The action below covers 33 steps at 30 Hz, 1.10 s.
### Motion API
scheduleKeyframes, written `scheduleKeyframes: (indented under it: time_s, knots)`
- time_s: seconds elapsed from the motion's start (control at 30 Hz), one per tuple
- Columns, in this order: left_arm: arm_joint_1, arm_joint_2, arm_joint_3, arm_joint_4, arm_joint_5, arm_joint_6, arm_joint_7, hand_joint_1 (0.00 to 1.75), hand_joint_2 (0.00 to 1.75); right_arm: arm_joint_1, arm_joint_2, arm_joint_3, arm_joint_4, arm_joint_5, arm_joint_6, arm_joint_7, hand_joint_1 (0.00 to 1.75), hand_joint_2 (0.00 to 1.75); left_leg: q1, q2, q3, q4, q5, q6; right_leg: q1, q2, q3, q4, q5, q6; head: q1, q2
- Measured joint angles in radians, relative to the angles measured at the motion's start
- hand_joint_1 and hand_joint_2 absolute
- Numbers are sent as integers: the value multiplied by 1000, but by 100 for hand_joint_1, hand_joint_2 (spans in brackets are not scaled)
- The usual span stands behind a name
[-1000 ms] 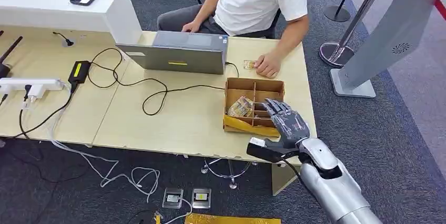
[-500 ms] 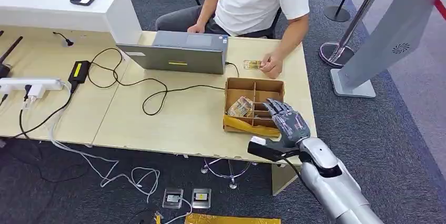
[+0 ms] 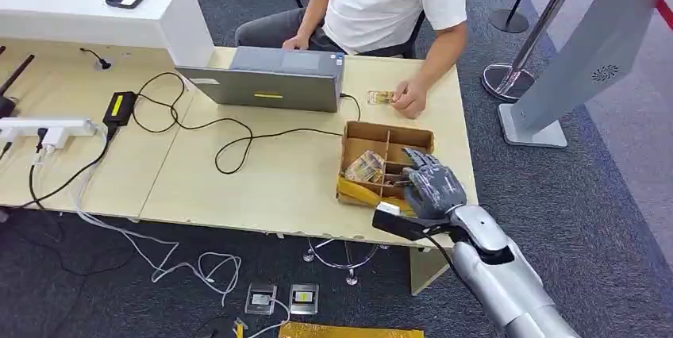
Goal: Pass the card to the sensor for recognition and then transmit it.
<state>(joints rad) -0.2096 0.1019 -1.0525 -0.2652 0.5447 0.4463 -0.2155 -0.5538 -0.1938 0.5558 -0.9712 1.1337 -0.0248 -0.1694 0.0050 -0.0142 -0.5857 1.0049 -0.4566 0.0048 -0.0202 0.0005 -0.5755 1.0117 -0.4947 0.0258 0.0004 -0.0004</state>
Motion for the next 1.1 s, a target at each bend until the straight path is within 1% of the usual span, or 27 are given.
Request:
scheduleKeyframes:
  time_s: [0.37,0.47,0.53,0.73,0.9,1.0,1.07,1.1]
  knots:
    - [0,0,0,0,-1,0,0,0,0,-1,4,0,0,0,3,0,175,175,0,0,0,0,0,0,0,0,0,0,0,0,0,0]
    - [-1,0,0,0,-9,0,0,0,0,-1,13,0,0,-11,3,5,173,175,0,0,0,0,0,0,0,0,0,0,0,0,0,0]
    - [-1,-1,0,0,-10,0,1,0,0,-1,17,0,1,-12,1,8,175,175,0,0,0,0,0,0,0,1,0,0,0,0,0,0]
    - [-3,-3,0,0,-11,0,3,0,0,-2,21,0,4,-13,-6,11,175,175,0,0,0,0,0,0,0,0,0,0,0,0,0,0]
    - [-5,-5,0,0,-12,2,3,0,0,-9,26,-3,15,-15,-40,14,175,175,0,0,0,0,0,0,0,0,0,0,0,0,0,0]
    - [-5,-6,0,0,-12,5,3,0,0,-28,25,-19,16,-18,-68,17,175,175,0,0,0,0,0,0,0,0,0,0,0,0,0,0]
    - [-4,-6,0,0,-13,9,3,0,0,-53,24,-32,16,-20,-102,16,175,175,0,0,0,0,0,0,0,1,0,0,0,0,0,0]
    - [-4,-6,0,0,-13,10,3,0,0,-70,24,-41,16,-22,-119,14,171,175,0,0,0,0,0,0,0,1,0,0,0,0,0,0]
